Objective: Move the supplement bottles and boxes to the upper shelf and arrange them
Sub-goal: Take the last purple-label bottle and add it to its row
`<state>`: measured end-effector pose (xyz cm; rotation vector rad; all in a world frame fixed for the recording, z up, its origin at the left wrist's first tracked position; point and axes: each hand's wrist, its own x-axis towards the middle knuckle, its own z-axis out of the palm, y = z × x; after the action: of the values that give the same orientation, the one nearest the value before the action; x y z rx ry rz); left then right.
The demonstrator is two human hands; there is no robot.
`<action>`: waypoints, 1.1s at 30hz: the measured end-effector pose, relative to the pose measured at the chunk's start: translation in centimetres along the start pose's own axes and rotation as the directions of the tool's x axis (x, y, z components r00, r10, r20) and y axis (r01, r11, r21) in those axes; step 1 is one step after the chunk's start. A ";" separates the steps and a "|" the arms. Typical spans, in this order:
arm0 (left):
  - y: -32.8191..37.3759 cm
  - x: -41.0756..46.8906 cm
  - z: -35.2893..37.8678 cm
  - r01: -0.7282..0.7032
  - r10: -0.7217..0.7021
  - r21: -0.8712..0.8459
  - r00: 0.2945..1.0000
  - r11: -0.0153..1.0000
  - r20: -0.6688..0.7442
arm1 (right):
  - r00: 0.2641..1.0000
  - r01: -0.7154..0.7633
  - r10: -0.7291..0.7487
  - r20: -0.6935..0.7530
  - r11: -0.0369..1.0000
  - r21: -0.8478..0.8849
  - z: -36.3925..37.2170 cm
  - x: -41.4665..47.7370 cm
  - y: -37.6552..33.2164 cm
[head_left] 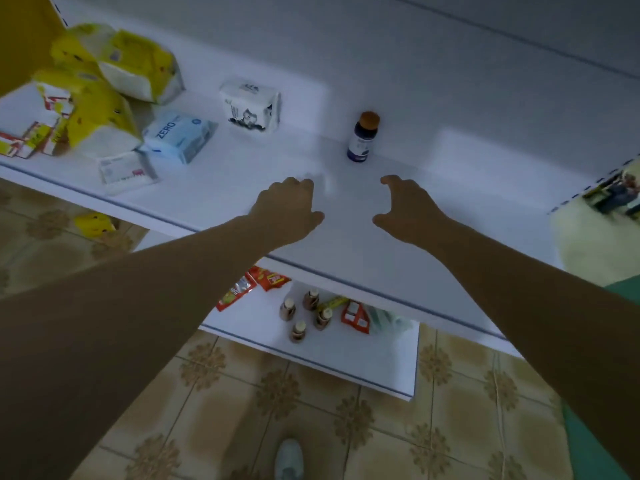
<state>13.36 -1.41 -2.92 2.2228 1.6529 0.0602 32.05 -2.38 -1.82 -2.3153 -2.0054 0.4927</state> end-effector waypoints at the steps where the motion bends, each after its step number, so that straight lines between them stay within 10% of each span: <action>1: 0.1 1.4 0.4 0.000 0.000 0.012 1.000 1.000 0.007 | 1.000 0.001 -0.001 -0.005 1.000 -0.003 0.0 1.8 0.4; 23: -3.1 14.2 4.1 -0.008 0.008 -0.006 0.999 1.000 -0.045 | 0.986 0.054 -0.050 -0.160 0.998 0.025 -0.9 20.2 -0.6; 33: -0.9 5.2 -1.3 0.066 -0.054 -0.526 0.998 0.848 0.037 | 0.973 0.194 -0.219 0.074 0.947 0.257 -5.7 8.1 -5.8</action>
<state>13.86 4.06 -2.91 1.7440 1.4685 0.4233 28.95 7.41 3.28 -1.9467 -2.0622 0.8087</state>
